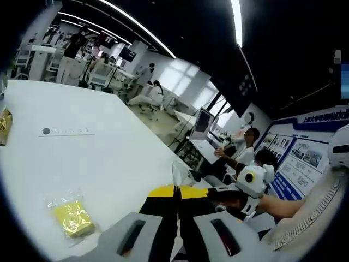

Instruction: Compare the silicone blocks by pressing each to a similar depth, holding the contact briefly, and releasing to observe deformation and rebound differences across the visible hardness samples.

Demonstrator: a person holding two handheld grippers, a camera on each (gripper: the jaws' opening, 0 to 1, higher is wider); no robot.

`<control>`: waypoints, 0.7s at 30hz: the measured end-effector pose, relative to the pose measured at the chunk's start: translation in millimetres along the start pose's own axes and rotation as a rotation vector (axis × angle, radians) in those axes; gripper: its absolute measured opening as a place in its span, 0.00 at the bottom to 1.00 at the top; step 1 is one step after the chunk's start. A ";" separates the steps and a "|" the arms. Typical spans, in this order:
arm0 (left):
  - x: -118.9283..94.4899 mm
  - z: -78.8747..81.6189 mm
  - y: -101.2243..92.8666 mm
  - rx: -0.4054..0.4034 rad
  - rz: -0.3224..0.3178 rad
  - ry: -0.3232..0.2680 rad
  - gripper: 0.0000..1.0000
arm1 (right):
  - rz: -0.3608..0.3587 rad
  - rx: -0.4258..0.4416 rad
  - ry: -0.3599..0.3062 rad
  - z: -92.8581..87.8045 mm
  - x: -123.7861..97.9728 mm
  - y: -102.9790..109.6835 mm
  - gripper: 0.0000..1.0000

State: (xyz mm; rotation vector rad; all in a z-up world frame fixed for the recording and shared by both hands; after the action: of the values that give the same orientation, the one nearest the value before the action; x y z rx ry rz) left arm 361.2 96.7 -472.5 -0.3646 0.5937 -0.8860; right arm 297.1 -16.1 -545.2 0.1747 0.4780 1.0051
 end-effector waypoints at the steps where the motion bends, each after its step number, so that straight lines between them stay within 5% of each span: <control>1: -2.7 0.1 0.2 0.001 0.003 -0.001 0.00 | 0.009 -0.004 0.005 0.6 3.4 0.4 0.70; 13: -25.0 -5.9 0.9 0.009 0.023 0.002 0.00 | 0.168 -0.073 0.024 10.7 71.7 5.0 0.66; 21: -32.2 -8.0 -10.3 0.062 -0.013 0.021 0.00 | 0.281 -0.133 0.024 21.5 96.8 21.7 0.58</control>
State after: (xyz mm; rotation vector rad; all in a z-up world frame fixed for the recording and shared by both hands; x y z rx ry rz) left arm 334.1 116.2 -462.6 -0.3034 0.5826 -0.9202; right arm 333.3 78.7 -548.0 0.1120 0.4139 1.3113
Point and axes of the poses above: the point that each gripper's makers call its tool centre point, and the gripper's own axes: x roughly forward along the fingers, y roughly to its left, z roughly out of its top, the point moved 3 cm from there along -x, roughly backward along the fingers, and after that the axes turned 7 degrees about z, right-handed, at the moved point
